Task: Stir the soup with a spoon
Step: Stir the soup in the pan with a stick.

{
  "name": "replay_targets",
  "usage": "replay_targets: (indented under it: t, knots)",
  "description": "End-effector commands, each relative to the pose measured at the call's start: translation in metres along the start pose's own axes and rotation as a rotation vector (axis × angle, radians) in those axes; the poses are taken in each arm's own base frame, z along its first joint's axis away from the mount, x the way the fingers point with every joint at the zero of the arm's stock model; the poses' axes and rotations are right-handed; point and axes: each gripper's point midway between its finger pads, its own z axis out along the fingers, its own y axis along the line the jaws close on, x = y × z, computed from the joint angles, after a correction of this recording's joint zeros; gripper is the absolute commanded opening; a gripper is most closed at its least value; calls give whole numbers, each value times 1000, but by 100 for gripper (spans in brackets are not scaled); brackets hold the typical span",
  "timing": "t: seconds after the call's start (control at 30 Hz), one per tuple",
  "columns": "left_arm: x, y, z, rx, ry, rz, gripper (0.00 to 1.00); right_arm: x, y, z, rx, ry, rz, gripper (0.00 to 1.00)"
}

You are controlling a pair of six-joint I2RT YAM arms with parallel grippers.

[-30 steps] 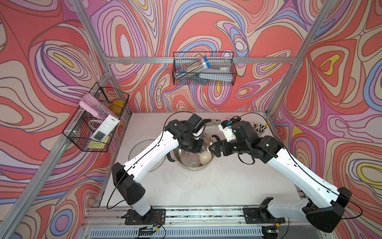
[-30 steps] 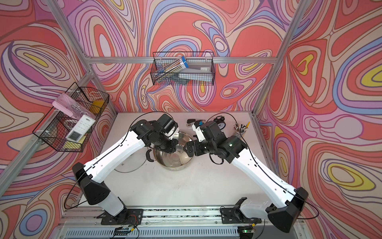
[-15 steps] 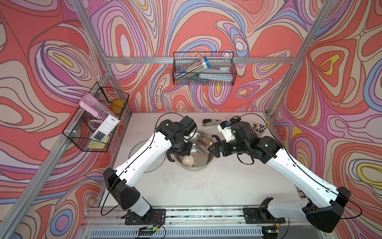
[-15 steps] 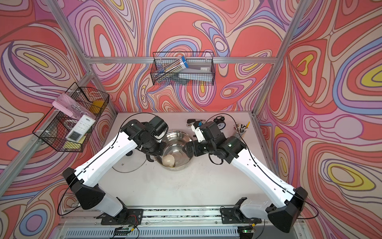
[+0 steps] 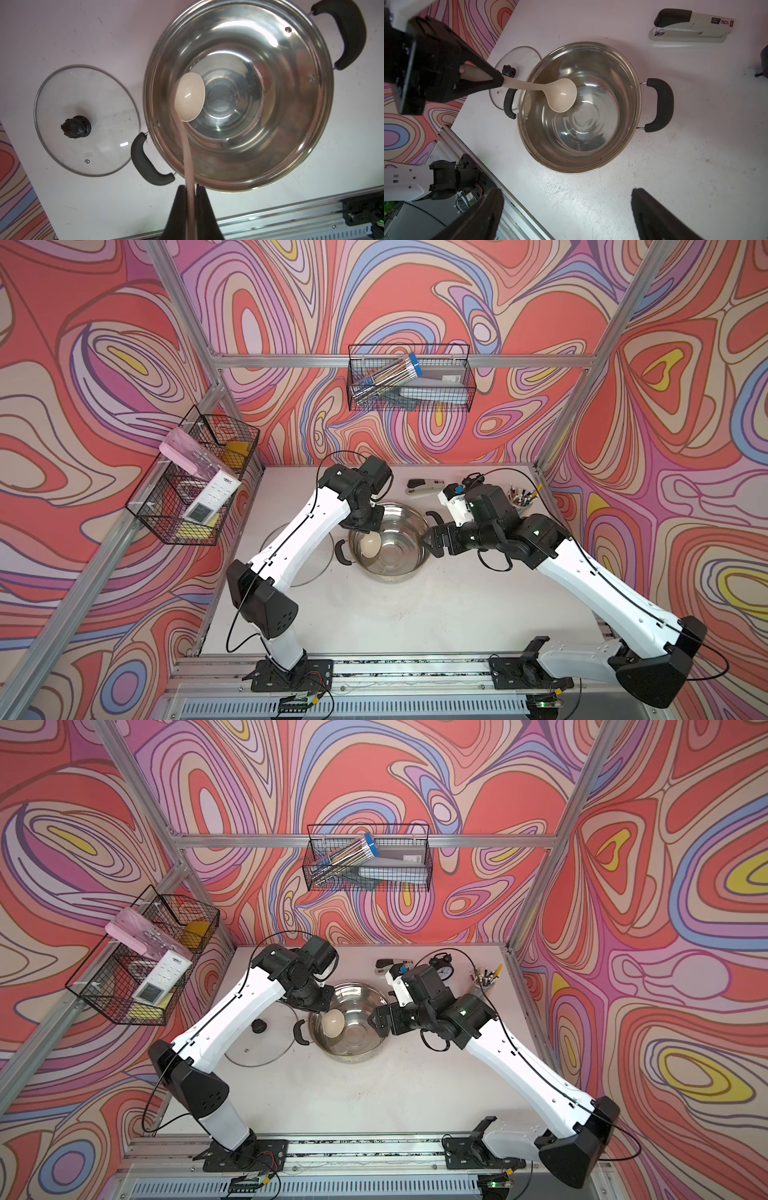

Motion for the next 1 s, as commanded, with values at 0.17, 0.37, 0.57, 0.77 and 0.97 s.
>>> replay_targets:
  t: [0.17,0.37,0.57,0.77,0.97]
  knots:
    - [-42,-24,2,96,-89,-10,0,0,-1,-13,21,-23,-7,98]
    - [-37,-53,11,251,-41,-42,0,-1,-1,-14,23,-27,-7,98]
    - [-22,-70,9,368,-2,-78,0,-4,1,-12,13,-27,-7,98]
    - [14,-60,7,349,78,-62,0,-6,3,-10,2,-30,-5,98]
    - [44,-32,-1,239,130,-24,0,-7,5,-5,-11,-26,-5,98]
